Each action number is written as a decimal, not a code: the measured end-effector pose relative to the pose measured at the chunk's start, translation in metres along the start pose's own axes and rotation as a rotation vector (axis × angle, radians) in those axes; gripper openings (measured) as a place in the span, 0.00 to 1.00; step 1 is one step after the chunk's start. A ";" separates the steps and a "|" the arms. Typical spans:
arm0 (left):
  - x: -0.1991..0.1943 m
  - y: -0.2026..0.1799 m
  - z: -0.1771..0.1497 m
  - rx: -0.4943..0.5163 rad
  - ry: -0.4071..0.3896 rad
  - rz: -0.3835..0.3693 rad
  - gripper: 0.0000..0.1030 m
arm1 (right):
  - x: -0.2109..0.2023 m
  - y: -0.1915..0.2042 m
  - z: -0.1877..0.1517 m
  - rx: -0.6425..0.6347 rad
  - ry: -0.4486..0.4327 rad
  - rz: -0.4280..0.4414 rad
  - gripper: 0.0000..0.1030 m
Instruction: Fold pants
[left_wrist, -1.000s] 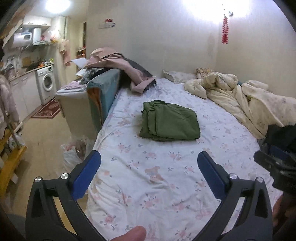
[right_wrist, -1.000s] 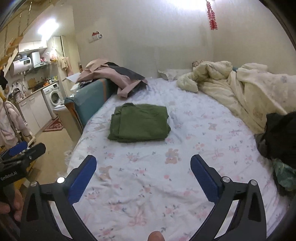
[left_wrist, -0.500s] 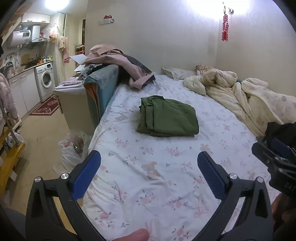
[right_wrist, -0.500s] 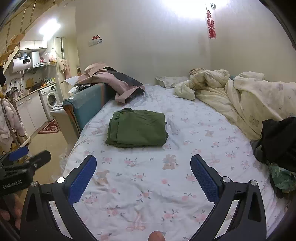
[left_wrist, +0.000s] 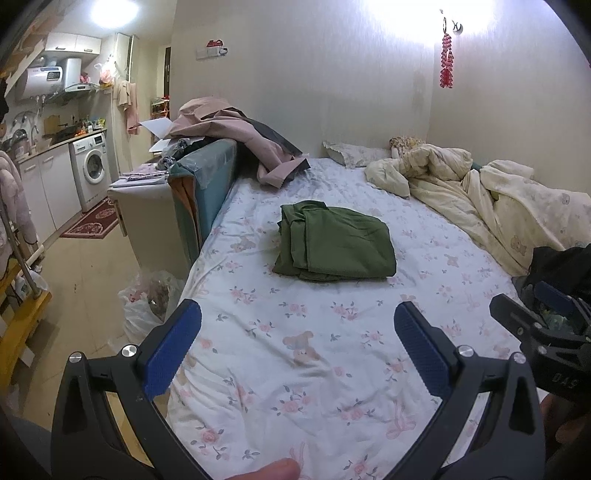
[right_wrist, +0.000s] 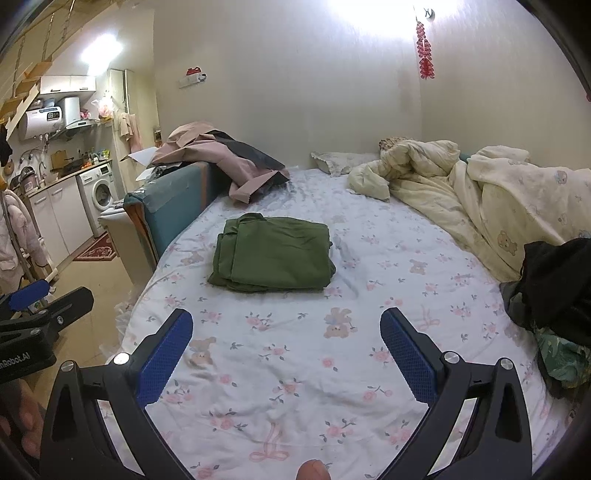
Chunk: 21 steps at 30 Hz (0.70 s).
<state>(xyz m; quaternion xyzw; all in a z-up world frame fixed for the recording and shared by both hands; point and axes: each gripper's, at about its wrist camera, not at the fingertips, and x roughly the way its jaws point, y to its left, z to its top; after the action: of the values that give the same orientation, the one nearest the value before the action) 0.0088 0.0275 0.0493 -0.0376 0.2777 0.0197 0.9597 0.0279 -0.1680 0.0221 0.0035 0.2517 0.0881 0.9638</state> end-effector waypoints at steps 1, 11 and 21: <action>0.000 0.000 0.000 -0.001 0.001 -0.001 1.00 | 0.000 0.000 0.000 -0.001 0.000 -0.001 1.00; -0.001 0.000 0.000 -0.001 0.002 0.005 1.00 | 0.000 0.001 -0.001 -0.002 0.000 -0.004 1.00; -0.001 -0.001 0.000 -0.001 0.001 0.006 1.00 | 0.001 0.003 -0.004 -0.001 -0.002 -0.002 1.00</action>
<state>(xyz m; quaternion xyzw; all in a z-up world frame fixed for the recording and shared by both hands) 0.0082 0.0265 0.0501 -0.0373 0.2784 0.0229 0.9595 0.0261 -0.1651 0.0187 0.0027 0.2509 0.0875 0.9640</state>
